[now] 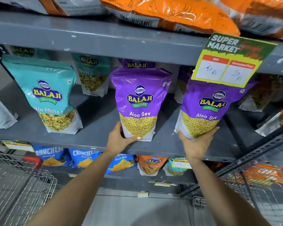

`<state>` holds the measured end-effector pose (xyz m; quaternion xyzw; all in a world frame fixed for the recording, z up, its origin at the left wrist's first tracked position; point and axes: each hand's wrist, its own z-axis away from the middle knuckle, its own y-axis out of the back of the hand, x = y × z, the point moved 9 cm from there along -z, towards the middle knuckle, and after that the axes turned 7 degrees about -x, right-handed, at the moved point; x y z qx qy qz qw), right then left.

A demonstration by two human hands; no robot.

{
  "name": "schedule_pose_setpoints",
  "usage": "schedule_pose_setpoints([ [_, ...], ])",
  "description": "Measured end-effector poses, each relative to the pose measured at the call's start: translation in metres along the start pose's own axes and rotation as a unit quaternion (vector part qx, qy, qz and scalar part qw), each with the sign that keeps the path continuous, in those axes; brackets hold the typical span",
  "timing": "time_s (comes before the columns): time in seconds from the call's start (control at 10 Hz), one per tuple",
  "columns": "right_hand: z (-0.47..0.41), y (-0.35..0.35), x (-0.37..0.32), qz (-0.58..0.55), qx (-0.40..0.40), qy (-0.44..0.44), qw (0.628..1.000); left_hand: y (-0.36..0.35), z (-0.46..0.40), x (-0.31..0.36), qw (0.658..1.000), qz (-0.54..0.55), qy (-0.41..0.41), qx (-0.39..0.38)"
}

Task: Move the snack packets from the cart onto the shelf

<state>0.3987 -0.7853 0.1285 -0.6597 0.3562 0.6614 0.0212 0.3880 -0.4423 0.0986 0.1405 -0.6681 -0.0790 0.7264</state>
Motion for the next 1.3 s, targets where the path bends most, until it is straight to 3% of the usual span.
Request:
schedule_pose_setpoints([
  [1.1, 0.012, 0.014, 0.004, -0.025, -0.019, -0.008, 0.999, 0.0, -0.002, -0.003, 1.0, -0.004, 0.0, -0.022],
  [1.3, 0.024, 0.02, 0.003, -0.05, -0.01, -0.003, 0.999, 0.011, 0.004, -0.006, 0.998, 0.06, 0.013, -0.022],
])
